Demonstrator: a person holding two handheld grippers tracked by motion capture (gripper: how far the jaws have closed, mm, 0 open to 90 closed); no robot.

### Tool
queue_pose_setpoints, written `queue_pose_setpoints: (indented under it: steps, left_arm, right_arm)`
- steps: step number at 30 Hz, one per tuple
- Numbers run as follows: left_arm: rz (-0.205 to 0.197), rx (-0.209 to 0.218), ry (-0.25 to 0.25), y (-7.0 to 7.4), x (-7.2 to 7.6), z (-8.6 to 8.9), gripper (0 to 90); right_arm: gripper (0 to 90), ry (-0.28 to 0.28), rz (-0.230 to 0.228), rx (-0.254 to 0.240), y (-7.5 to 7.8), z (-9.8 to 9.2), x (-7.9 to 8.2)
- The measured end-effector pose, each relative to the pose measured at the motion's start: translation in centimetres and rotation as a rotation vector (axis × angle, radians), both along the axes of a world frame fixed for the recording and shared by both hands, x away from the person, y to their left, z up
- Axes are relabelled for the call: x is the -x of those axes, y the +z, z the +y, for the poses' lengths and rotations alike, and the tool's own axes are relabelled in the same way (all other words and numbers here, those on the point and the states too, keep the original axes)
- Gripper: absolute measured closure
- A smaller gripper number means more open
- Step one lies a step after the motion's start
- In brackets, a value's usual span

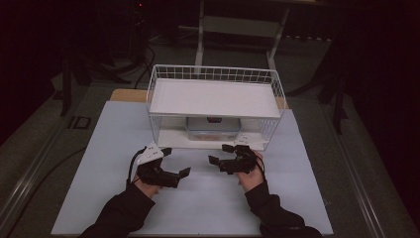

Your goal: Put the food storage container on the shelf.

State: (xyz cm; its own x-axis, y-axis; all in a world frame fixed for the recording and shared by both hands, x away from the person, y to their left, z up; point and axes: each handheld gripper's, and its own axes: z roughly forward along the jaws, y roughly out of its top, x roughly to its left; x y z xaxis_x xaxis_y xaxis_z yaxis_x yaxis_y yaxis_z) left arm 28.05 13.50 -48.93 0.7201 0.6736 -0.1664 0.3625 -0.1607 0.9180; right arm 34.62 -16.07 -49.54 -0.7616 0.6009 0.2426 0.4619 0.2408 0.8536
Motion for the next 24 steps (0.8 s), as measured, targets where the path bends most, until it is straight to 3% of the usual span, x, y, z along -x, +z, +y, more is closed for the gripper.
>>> queue_pose_setpoints:
  steps: [7, 13, 18, 24]
  left_arm:
    - [-0.009, 0.004, -0.018, 0.5, 0.6, 0.3, 0.5]
    - [-0.017, -0.009, -0.014, 0.8, 1.3, 0.9, 0.5]
    - [-0.004, -0.006, -0.026, 0.6, 1.9, 1.3, 0.5]
    - [-0.002, -0.012, -0.025, 0.7, 2.3, 1.9, 0.5]
  right_arm:
    - [17.4, -0.024, -0.05, -0.001, 0.0, -1.7, 1.3]
    - [17.4, -0.035, -0.058, -0.022, 0.4, -3.3, 2.1]
    - [17.1, -0.086, -0.097, -0.024, 0.7, -5.1, 3.7]
    - [17.3, -0.086, -0.094, -0.015, 0.4, -6.9, 5.2]
